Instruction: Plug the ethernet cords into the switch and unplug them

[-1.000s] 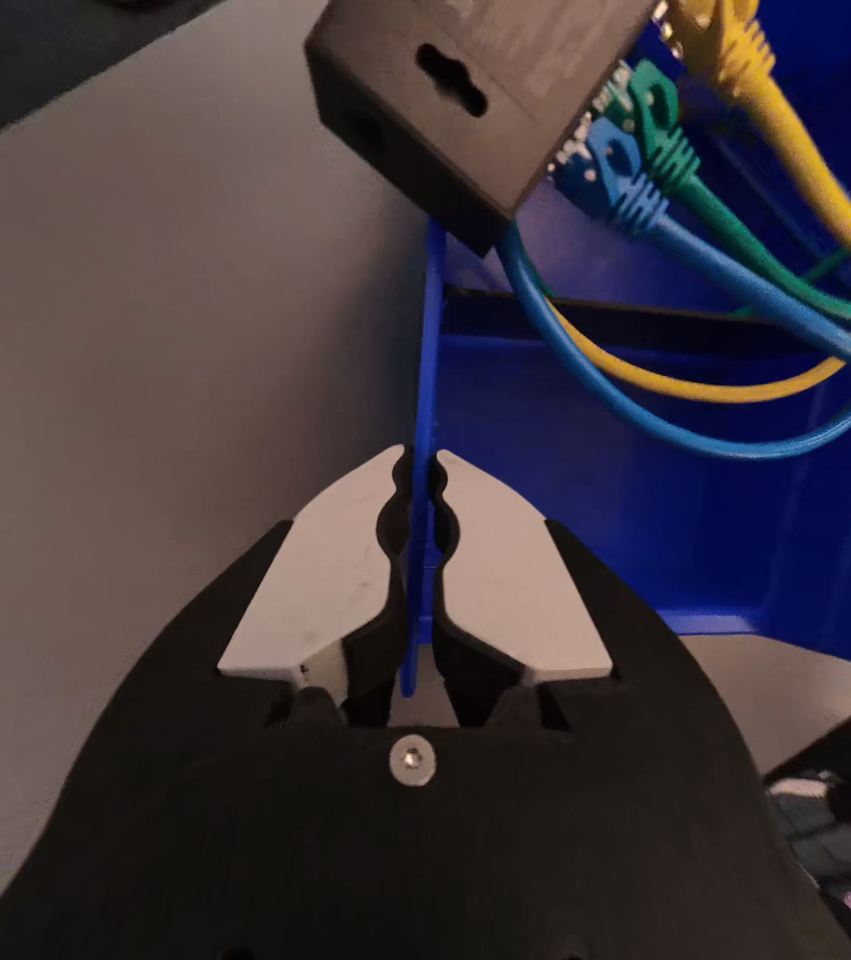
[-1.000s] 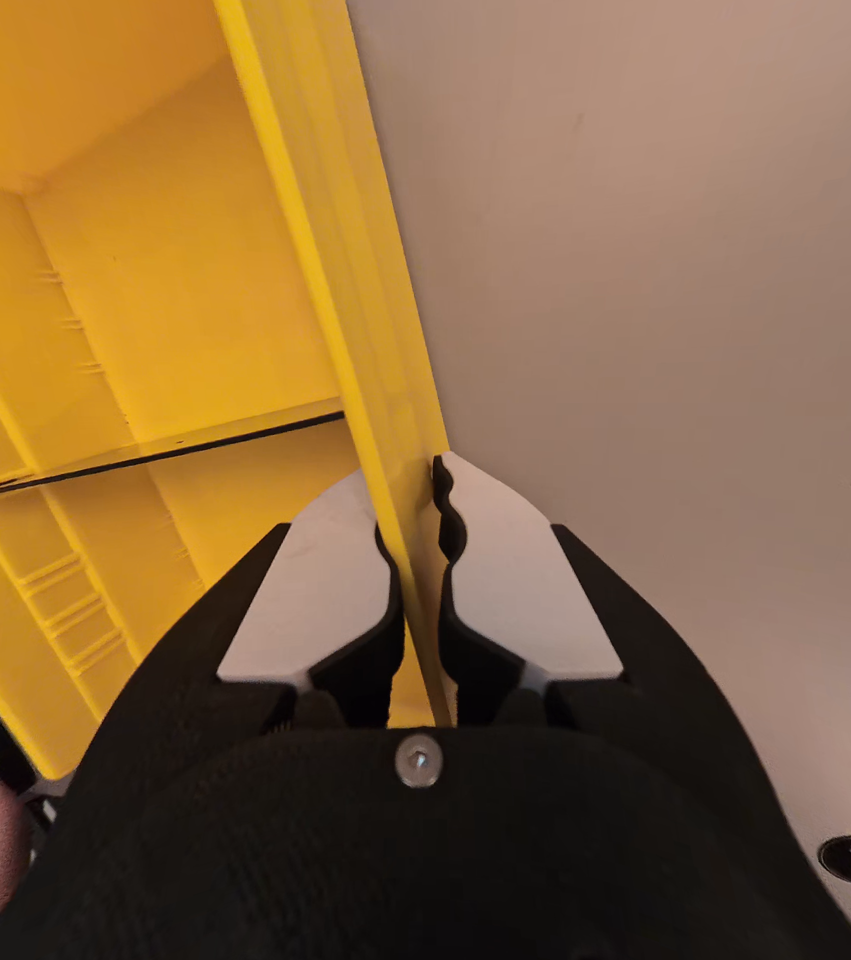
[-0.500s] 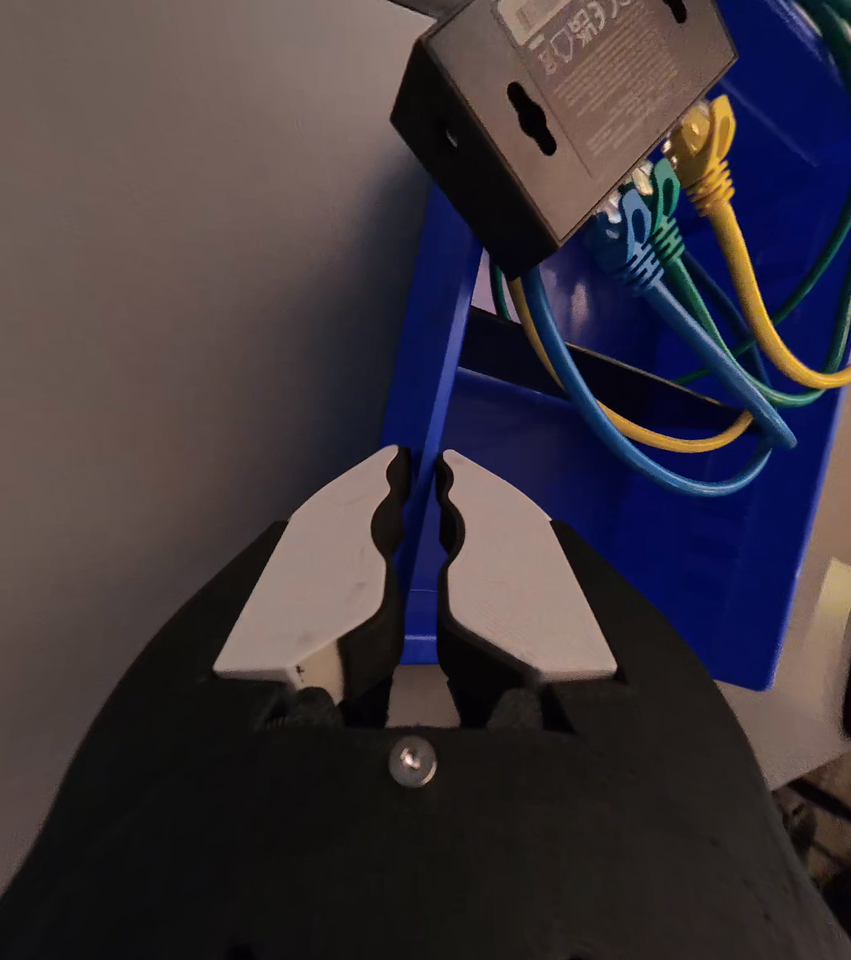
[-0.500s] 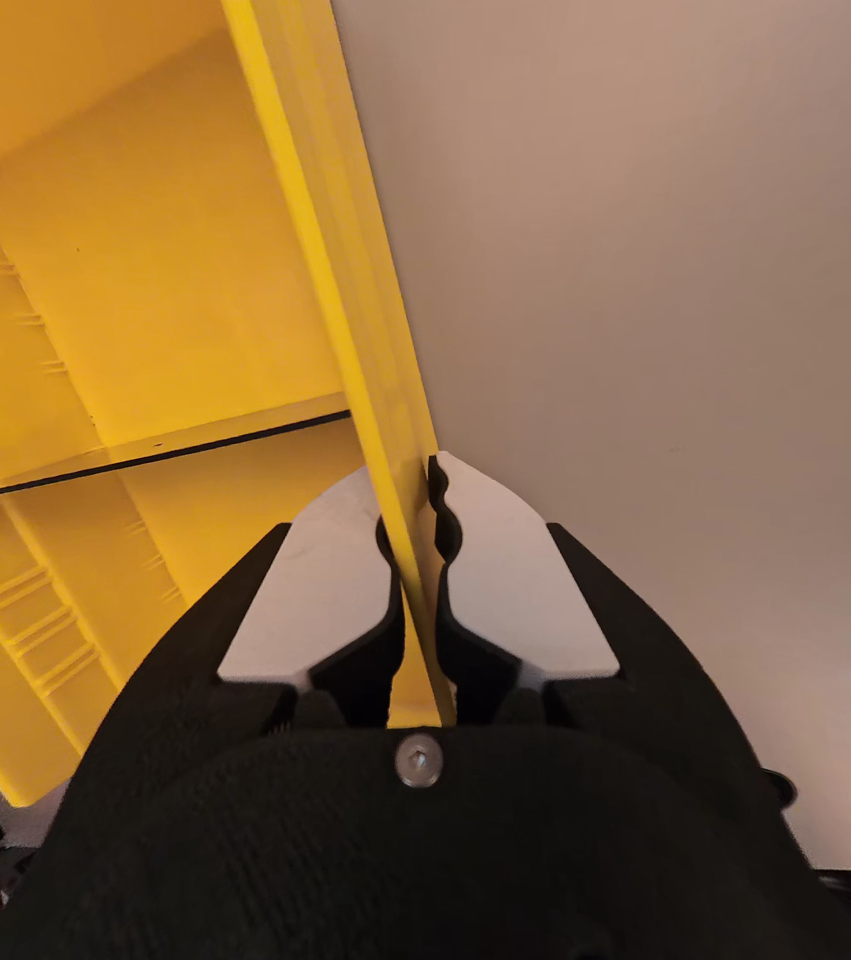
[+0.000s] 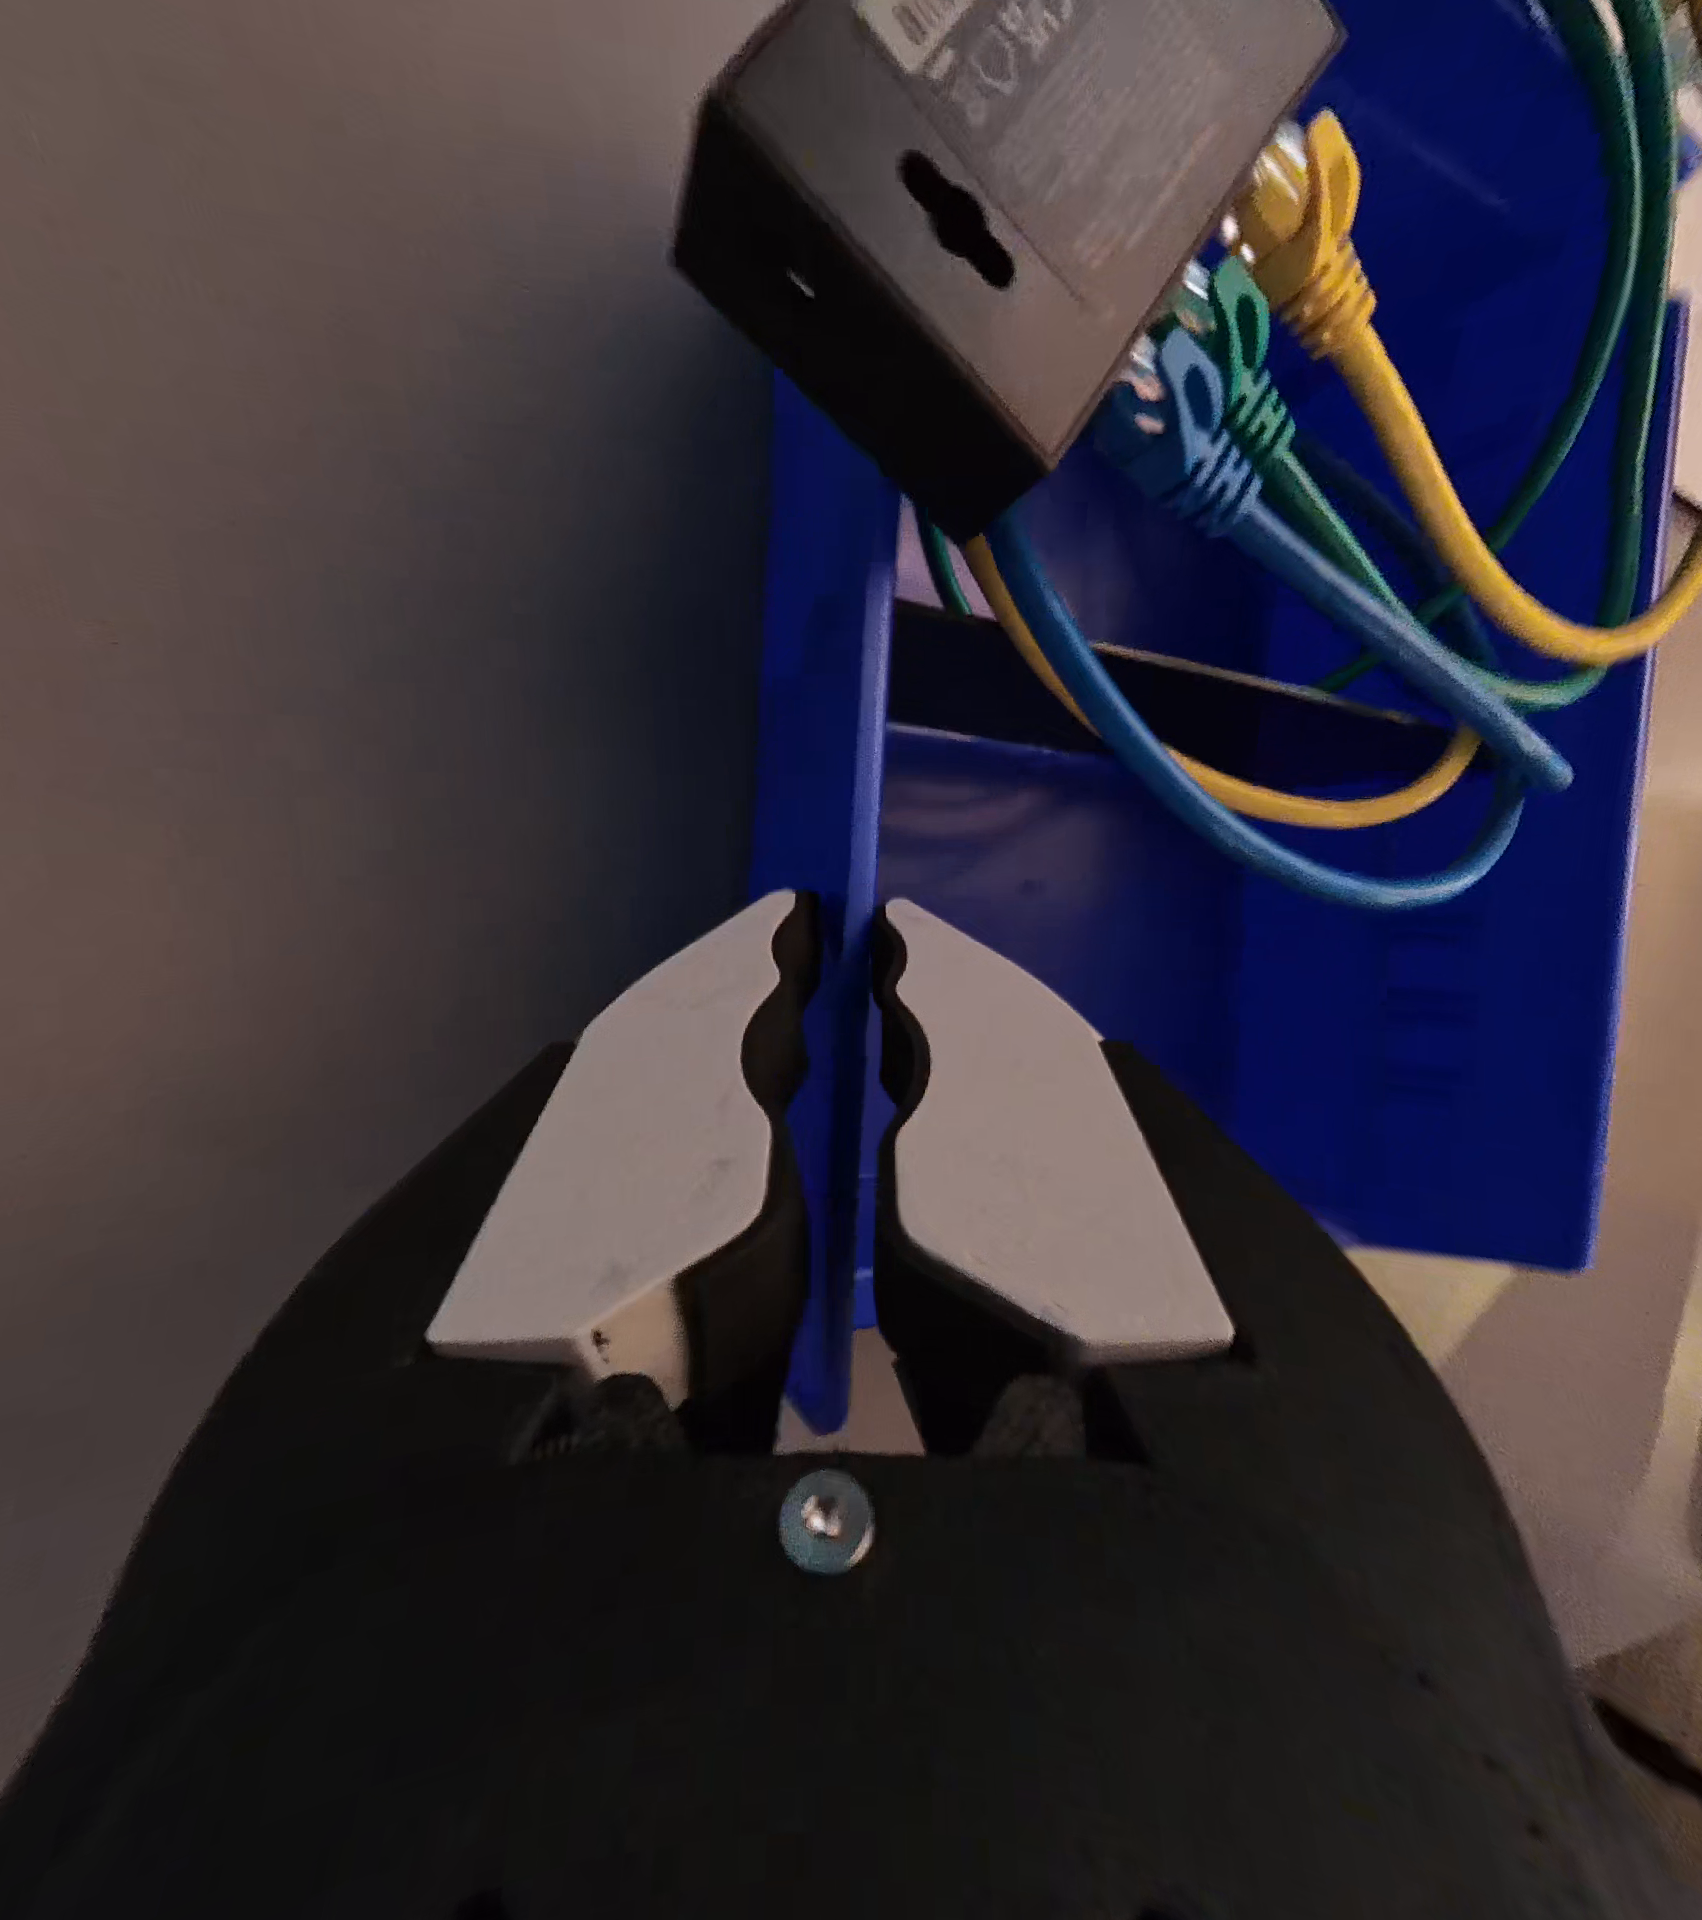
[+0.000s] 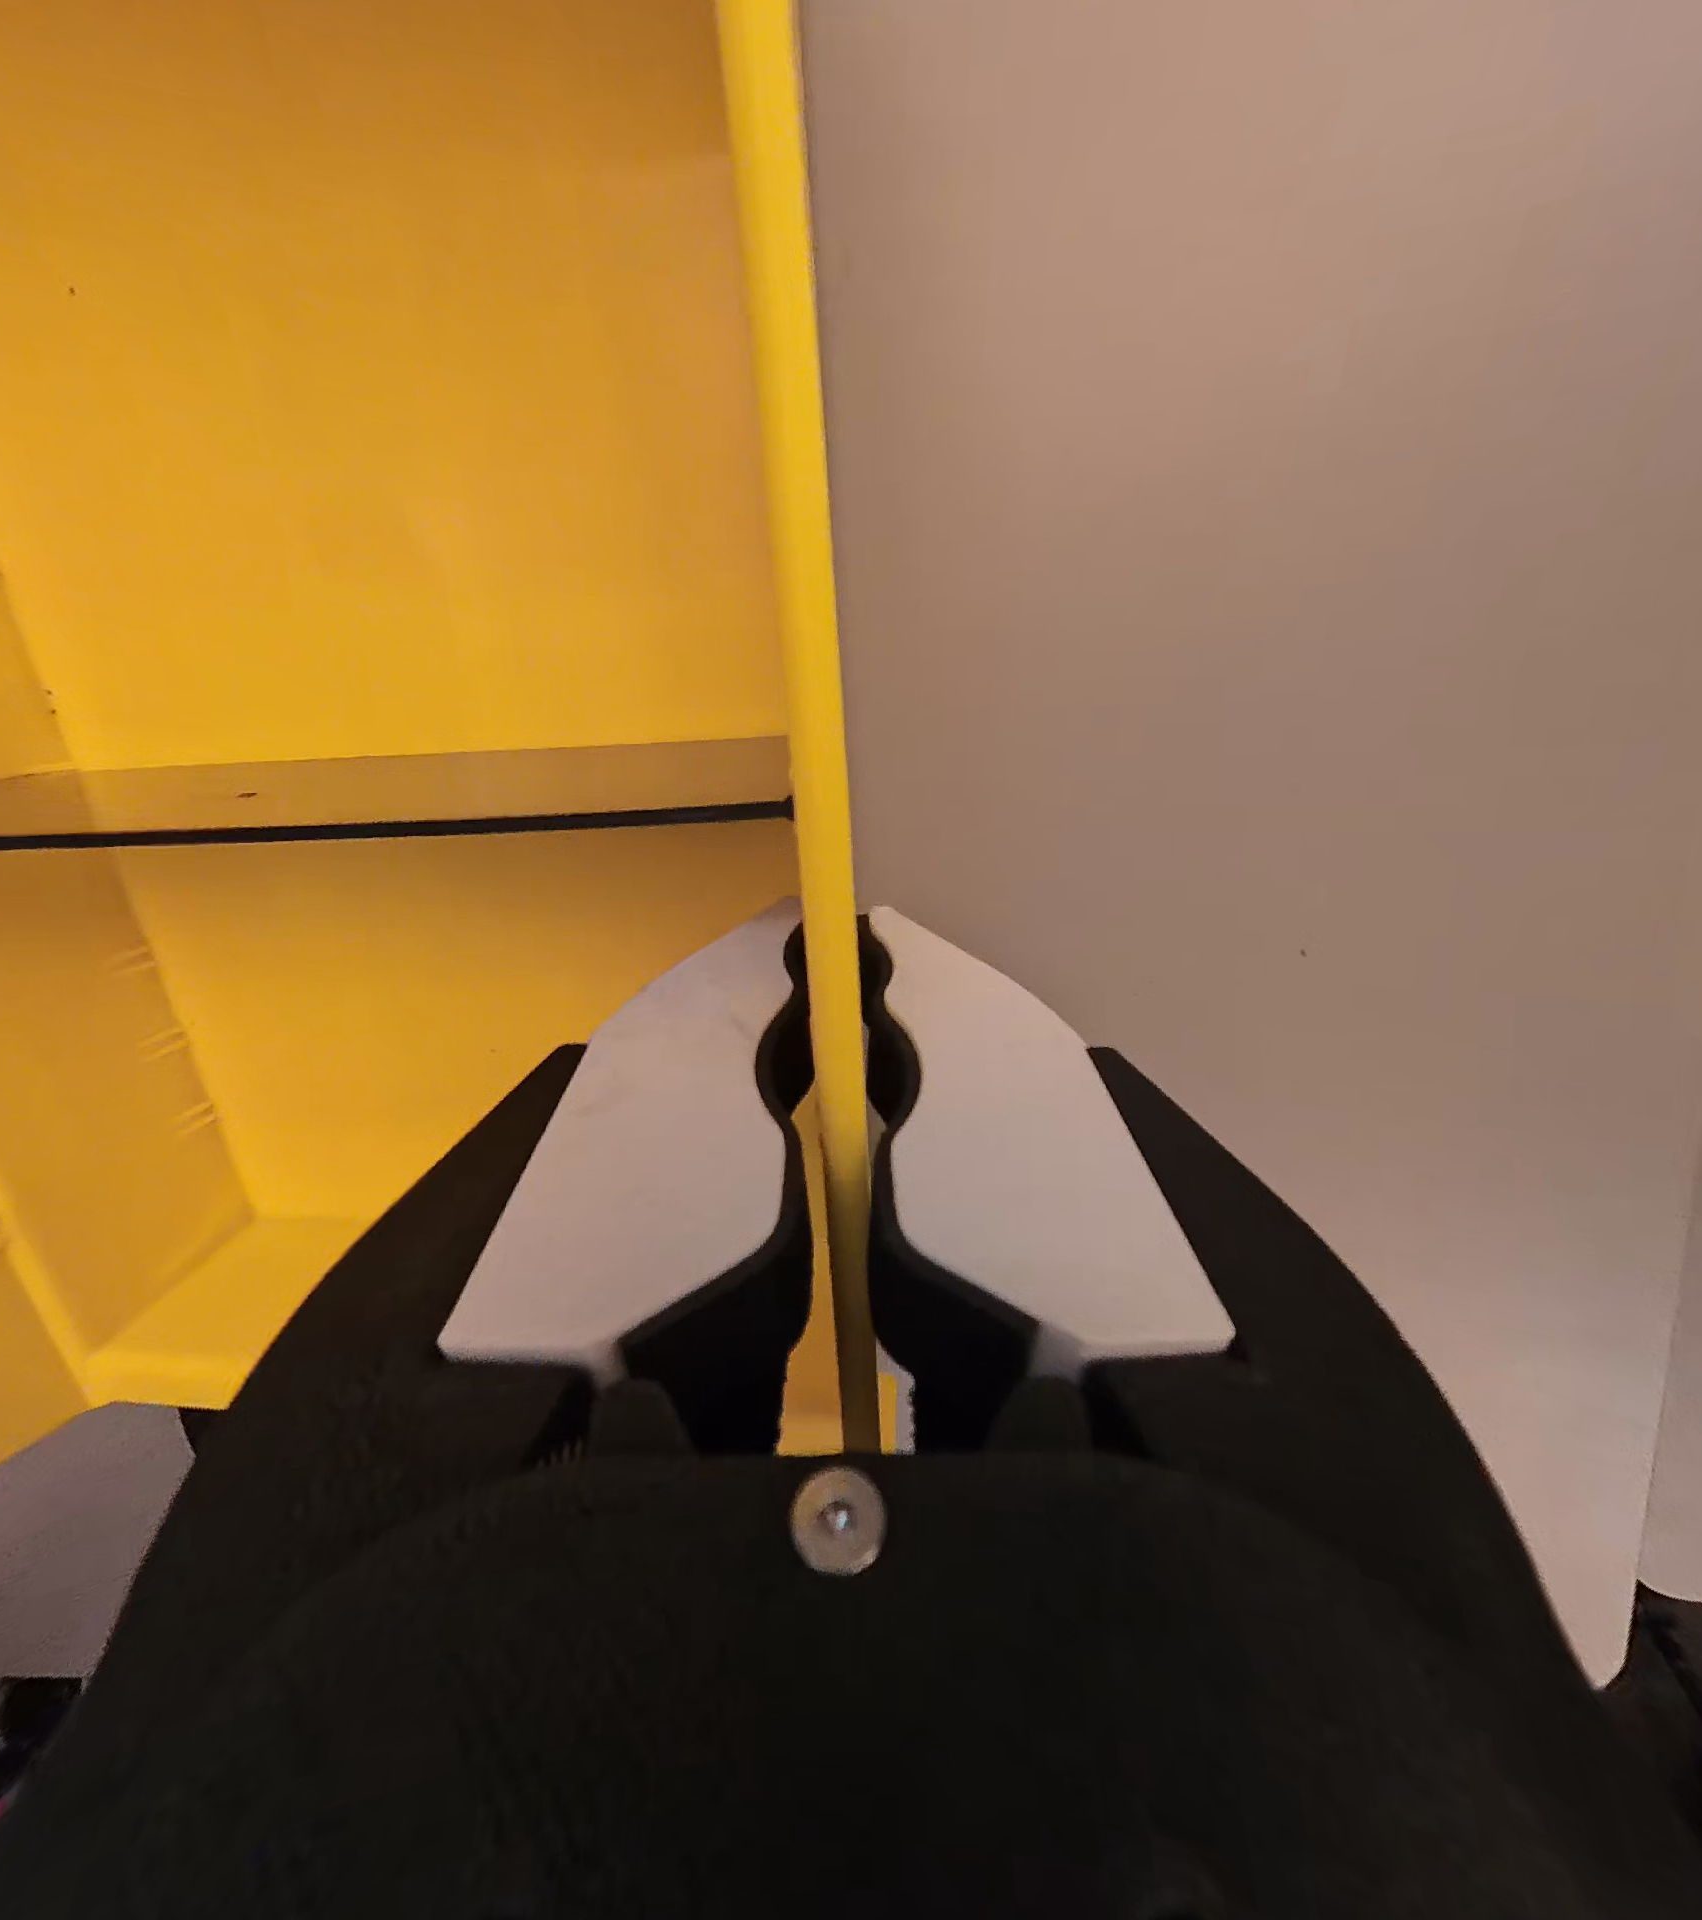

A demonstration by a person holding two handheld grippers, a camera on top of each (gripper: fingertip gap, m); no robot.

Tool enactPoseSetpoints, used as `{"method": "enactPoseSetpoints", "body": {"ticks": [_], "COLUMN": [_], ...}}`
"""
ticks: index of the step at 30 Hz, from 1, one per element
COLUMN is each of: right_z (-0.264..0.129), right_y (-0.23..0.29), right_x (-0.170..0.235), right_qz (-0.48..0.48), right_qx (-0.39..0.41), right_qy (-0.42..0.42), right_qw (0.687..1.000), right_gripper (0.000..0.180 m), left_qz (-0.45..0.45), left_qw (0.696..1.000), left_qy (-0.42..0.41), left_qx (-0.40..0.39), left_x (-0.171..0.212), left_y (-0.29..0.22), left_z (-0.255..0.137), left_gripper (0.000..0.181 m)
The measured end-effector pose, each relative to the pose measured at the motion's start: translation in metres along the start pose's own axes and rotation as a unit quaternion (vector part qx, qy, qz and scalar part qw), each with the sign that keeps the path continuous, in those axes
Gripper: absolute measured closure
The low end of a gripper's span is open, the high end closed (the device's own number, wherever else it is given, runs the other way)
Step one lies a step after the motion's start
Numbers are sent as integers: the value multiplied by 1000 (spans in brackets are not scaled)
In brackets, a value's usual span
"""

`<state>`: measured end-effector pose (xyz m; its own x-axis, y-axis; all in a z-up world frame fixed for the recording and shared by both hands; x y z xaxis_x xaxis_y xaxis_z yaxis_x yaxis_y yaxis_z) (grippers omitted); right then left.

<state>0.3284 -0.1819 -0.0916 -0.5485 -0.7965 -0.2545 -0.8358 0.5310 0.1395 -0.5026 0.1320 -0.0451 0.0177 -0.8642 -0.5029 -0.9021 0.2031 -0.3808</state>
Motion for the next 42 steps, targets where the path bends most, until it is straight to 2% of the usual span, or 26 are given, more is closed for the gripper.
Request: {"method": "enactPoseSetpoints", "body": {"ticks": [9,19,26,38,42], "right_z": [3,6,5,6,5], "right_y": [12,19,16,5,6], "right_x": [-8,-13,-11,-21,-16], "right_qz": [-43,-19,-44,-60,-113], "right_qx": [-8,-28,-29,-1,-15], "right_qy": [7,19,22,33,28], "right_qw": [999,999,998,998,993], "right_gripper": [173,173,174,173,173], "left_qz": [158,222,160,38,2], "left_qw": [987,975,986,999,999], "left_qy": [30,22,11,-28,-32], "left_qx": [-19,18,35,0,-8], "left_x": [6,19,17,7,9], "left_y": [-11,-11,-2,19,24], "left_z": [2,-5,-7,-11,-15], "left_gripper": [174,175,175,174,174]}}
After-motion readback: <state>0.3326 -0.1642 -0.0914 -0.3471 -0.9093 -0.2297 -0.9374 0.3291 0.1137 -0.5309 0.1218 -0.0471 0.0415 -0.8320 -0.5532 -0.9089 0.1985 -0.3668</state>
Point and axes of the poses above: each gripper's, where its closed fingertips meet, z out along the fingers, x out of its underside, y = z × x across the jaws, the point moved 4 cm from there along -z, back along the fingers, and after that the axes turned 3 degrees about -y, right-handed, at the moved point
